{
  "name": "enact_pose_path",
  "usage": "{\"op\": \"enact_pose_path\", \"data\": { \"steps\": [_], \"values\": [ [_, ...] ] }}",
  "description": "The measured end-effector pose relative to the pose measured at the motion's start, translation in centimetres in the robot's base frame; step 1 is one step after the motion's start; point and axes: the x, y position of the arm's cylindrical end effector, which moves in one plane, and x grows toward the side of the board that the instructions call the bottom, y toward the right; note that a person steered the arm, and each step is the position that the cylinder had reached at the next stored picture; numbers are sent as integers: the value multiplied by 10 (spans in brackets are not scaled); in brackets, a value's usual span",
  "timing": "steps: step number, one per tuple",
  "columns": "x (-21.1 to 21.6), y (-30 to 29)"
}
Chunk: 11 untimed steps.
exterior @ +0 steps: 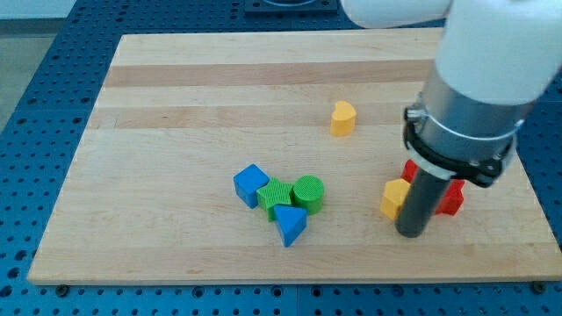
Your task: Place the yellow hexagon horizontal to the yellow heart
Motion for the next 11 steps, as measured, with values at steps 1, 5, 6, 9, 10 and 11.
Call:
{"op": "enact_pose_path", "data": {
  "steps": [1,5,6,9,10,11],
  "values": [
    [-9,-12],
    [-18,-9],
    [-31,-8],
    [-73,-8],
    [-96,-8],
    [-118,-8]
  ]
}}
